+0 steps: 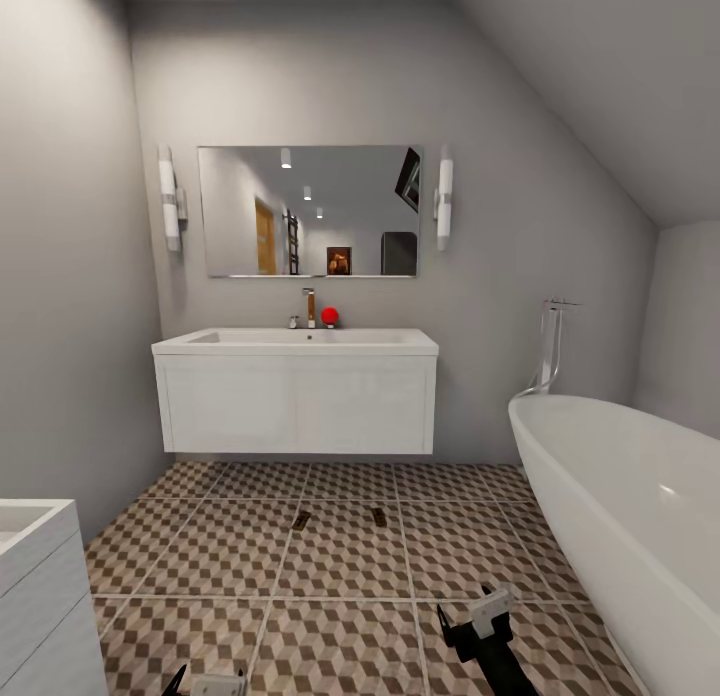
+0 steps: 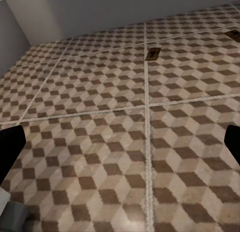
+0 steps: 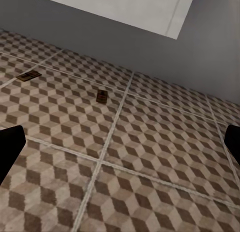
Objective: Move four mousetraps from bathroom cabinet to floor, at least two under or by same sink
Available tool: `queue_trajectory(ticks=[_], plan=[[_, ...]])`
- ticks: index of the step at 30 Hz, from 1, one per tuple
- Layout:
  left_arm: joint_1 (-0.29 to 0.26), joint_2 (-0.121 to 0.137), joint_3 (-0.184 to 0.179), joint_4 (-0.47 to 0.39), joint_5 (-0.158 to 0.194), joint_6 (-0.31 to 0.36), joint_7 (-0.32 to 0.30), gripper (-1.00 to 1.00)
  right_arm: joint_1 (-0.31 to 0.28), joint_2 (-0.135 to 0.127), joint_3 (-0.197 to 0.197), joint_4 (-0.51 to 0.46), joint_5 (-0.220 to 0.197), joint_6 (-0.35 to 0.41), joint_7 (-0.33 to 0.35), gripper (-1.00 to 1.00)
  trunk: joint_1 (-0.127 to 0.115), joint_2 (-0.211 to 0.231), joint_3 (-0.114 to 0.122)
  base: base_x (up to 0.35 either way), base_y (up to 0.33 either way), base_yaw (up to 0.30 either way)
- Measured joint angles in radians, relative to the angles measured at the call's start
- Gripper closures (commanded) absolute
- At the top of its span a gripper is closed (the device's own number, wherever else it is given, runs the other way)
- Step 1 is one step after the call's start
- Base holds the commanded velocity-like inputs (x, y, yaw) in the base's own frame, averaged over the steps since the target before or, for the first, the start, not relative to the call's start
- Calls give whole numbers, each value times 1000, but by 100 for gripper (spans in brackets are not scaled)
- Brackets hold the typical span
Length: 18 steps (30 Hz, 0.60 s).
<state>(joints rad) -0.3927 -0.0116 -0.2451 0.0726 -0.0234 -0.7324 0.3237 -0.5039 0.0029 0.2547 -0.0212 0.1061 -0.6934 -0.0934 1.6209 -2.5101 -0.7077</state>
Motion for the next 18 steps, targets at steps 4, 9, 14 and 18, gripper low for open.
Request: queue_trajectory(ticks=[4,9,14,18], plan=[[0,0,0,0,0,0,0,-100,0,0,0,0,0,0,0,-100,0,0,0,0,0,0],[0,0,0,0,0,0,0,-100,0,0,0,0,0,0,0,-100,0,0,0,0,0,0],[0,0,0,0,0,0,0,-100,0,0,0,0,0,0,0,-100,0,0,0,0,0,0],[0,-1,0,0,0,0,0,-100,0,1,0,0,0,0,0,-100,0,0,0,0,0,0]])
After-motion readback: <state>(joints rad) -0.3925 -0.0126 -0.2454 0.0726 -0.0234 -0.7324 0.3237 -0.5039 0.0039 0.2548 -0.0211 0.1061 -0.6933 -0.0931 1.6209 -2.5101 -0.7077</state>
